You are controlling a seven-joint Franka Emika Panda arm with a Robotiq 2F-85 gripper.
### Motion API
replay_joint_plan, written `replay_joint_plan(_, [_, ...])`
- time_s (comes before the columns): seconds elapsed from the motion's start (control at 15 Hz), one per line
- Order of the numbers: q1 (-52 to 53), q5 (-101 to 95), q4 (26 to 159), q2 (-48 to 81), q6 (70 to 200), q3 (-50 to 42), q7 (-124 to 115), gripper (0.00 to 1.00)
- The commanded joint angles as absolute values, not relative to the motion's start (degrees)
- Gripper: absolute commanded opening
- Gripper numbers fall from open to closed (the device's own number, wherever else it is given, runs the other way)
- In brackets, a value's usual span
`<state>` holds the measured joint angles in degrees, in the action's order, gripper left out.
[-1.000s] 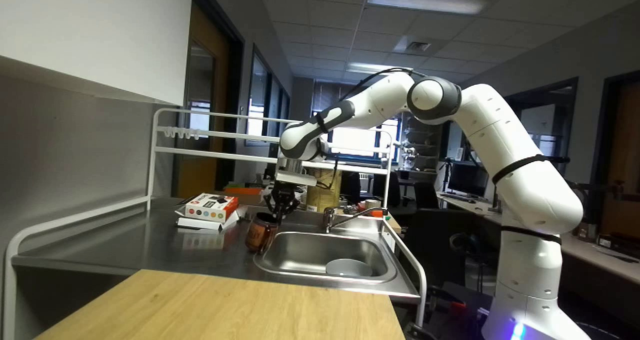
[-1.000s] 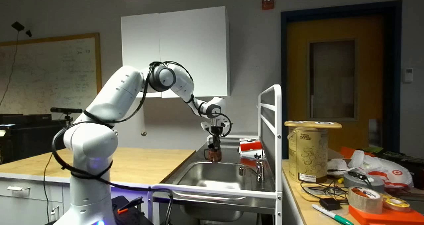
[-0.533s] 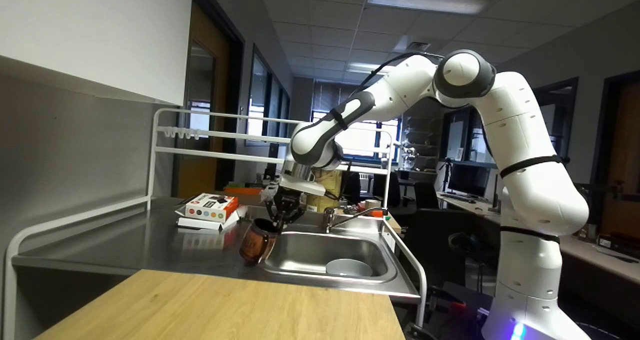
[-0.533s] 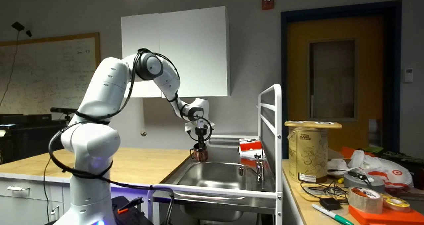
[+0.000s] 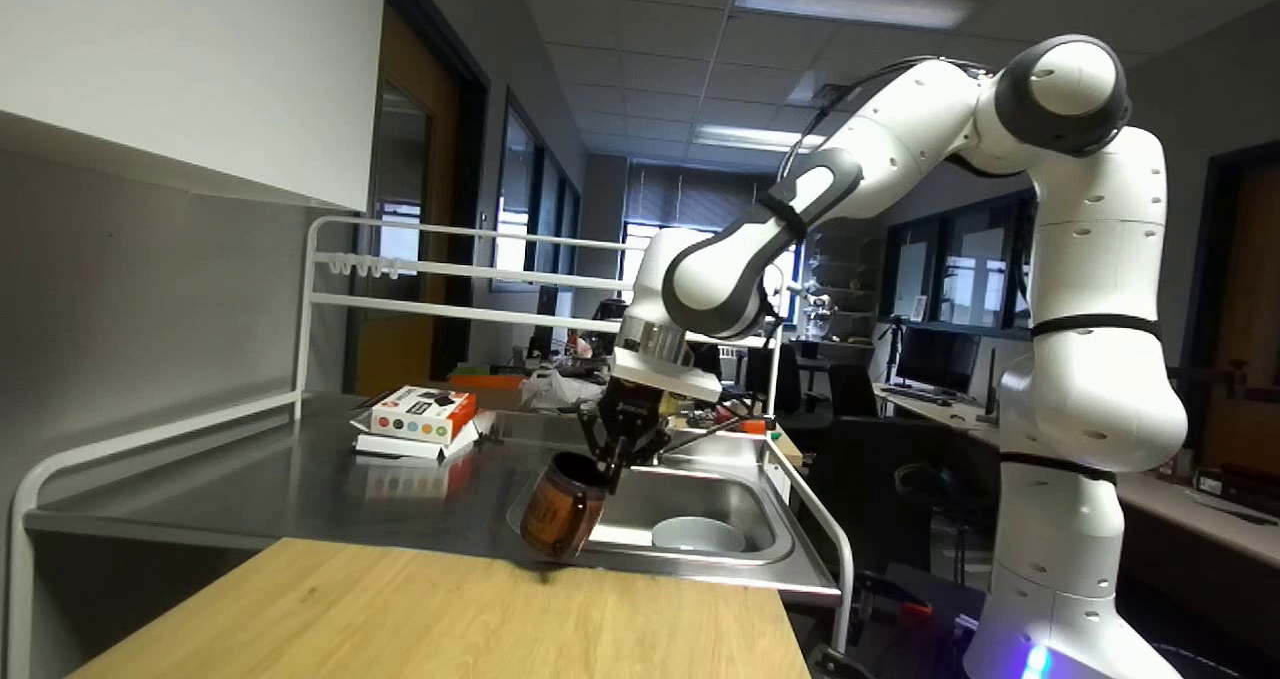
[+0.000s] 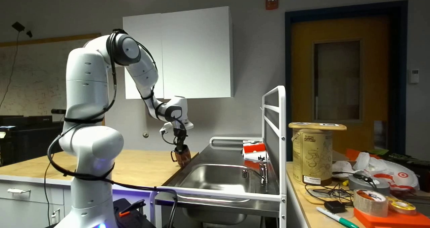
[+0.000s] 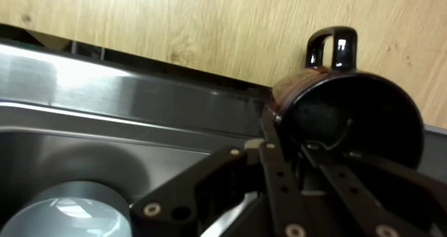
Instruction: Put the mug in the sink
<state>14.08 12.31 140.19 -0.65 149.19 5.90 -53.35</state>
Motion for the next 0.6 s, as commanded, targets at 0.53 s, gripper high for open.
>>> replay_joint_plan(0.53, [2.4,2.0,148.8,-24.9,131.9,9.7,-72.7,0.06])
